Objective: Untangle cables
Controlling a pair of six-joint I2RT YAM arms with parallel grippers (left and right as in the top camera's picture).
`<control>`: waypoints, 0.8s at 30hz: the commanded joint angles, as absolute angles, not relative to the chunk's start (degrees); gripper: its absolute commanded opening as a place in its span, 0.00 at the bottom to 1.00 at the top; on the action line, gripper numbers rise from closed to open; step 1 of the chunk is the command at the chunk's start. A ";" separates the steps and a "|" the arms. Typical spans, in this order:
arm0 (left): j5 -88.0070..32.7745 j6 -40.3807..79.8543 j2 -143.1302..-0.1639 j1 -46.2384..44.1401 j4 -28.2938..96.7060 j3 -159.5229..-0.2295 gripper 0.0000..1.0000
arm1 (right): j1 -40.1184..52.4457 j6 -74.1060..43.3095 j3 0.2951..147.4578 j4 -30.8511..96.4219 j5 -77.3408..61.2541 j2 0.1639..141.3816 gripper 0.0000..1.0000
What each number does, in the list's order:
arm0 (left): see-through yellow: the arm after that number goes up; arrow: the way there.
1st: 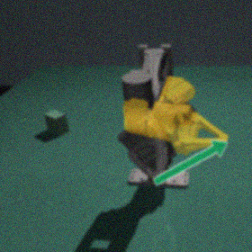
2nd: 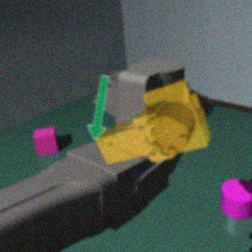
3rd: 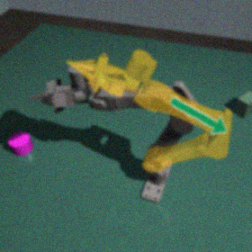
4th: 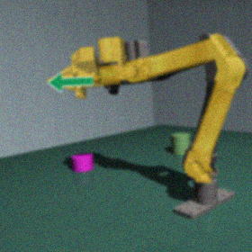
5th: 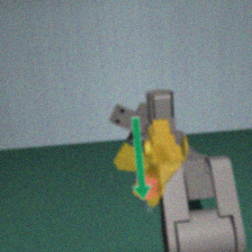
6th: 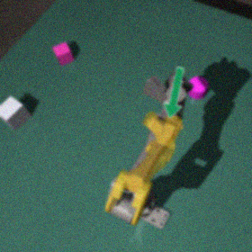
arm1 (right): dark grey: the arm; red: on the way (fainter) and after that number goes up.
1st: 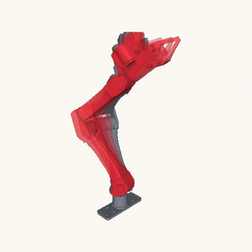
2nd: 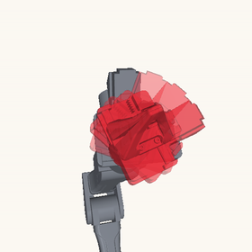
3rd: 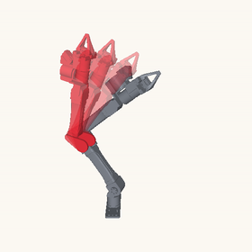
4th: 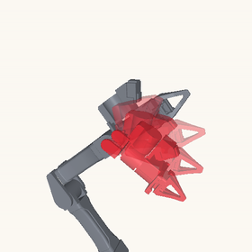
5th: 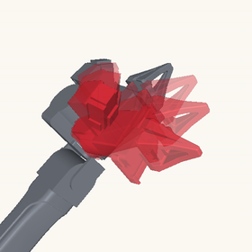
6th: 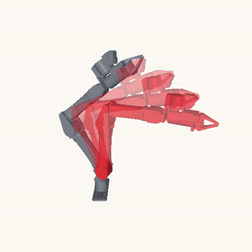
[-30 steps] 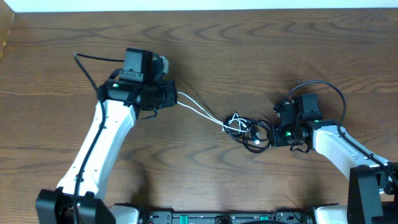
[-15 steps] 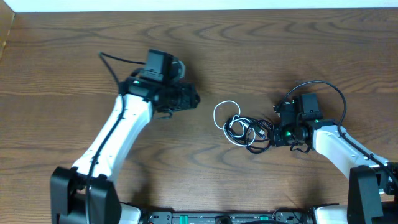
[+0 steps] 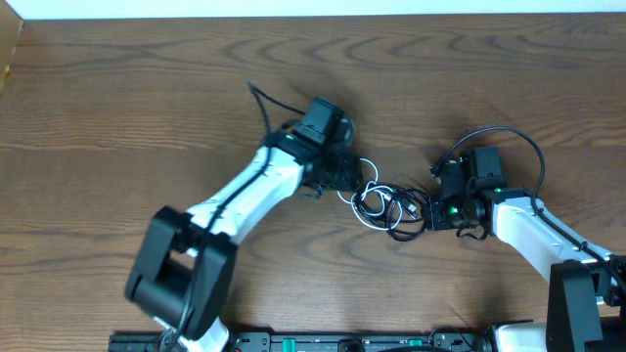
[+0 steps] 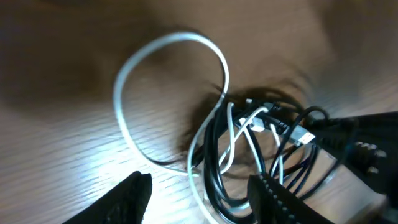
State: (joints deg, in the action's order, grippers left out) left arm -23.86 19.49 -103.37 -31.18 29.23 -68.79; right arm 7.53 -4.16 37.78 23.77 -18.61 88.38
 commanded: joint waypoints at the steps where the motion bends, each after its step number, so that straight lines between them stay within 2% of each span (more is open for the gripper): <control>1: -23.99 19.27 -106.69 -33.08 29.10 -68.73 0.51 | 7.22 -4.71 37.30 24.51 -14.52 88.84 0.01; 4: -24.01 20.64 -108.79 -34.39 29.54 -68.73 0.45 | 7.22 -4.69 37.30 24.51 -14.52 88.84 0.01; 5: -24.05 21.41 -109.45 -34.89 29.65 -68.73 0.39 | 7.22 -4.69 37.30 24.51 -14.52 88.84 0.01; 8: -25.74 21.34 -110.63 -35.97 29.65 -68.73 0.10 | 7.22 -4.69 37.30 24.49 -14.52 88.84 0.01; 9: -26.17 21.32 -110.72 -36.23 29.67 -68.73 0.08 | 7.22 -4.69 37.30 24.49 -14.52 88.84 0.01; 16: -28.93 20.01 -108.20 -34.68 29.67 -69.36 0.07 | 7.22 -4.69 37.30 24.69 -14.50 88.84 0.01; 24: -33.93 19.81 -95.48 -24.95 31.57 -69.73 0.07 | 7.22 -7.53 37.30 26.22 -8.75 88.84 0.01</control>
